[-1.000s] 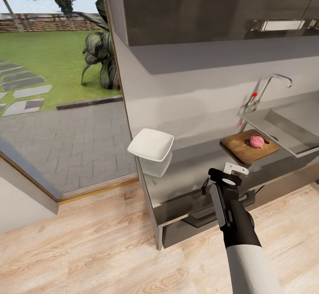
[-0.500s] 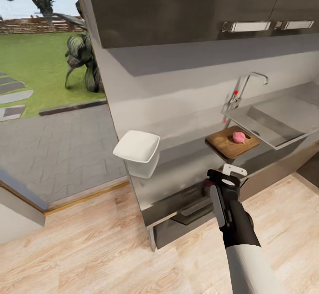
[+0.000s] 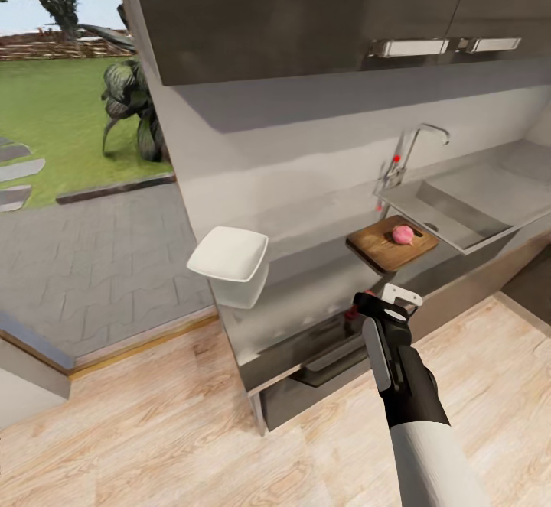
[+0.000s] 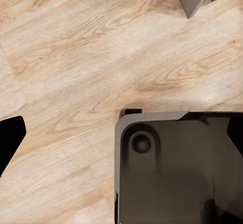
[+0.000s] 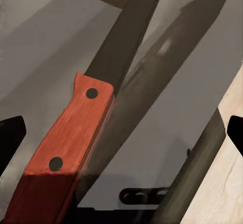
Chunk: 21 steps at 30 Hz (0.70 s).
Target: In the kitchen, take the Vidalia onion out of the sink, dice it on the chopping board with the paring knife, put the diced onion into the bowl on the countertop, then place both the paring knife and the chopping board into the sink.
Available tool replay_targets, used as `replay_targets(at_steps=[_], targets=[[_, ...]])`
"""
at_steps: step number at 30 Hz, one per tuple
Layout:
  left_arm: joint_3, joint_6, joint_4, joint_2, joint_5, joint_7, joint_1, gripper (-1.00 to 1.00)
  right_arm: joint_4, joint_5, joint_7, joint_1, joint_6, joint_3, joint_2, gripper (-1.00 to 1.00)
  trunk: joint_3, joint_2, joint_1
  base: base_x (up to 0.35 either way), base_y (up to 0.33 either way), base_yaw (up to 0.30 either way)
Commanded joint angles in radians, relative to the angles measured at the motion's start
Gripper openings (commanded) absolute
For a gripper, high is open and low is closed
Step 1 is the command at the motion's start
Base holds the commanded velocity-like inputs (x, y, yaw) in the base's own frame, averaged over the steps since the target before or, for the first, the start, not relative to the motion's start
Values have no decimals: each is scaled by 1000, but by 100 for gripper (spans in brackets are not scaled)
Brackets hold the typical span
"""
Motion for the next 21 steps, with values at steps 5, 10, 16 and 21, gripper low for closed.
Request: replay_targets(at_steps=[5,10,16,21], targets=[[-4,-2,-1,1,7,4,0,100,-1,-11,-6,-1,1,-1,1,100,-2,-2,1,0,59,-1],[-4,-2,-1,1,7,4,0,100,-1,-11,-6,-1,1,-1,1,100,-2,-2,1,0,9,0],[-4,-2,0,2,7,4,0,100,0,-12,-5,-1,1,0,1,100,-2,-2,1,0,31,0],[-4,-2,0,1,7,4,0,100,0,-12,-5,-1,1,0,1,100,-2,-2,1,0,113,0]])
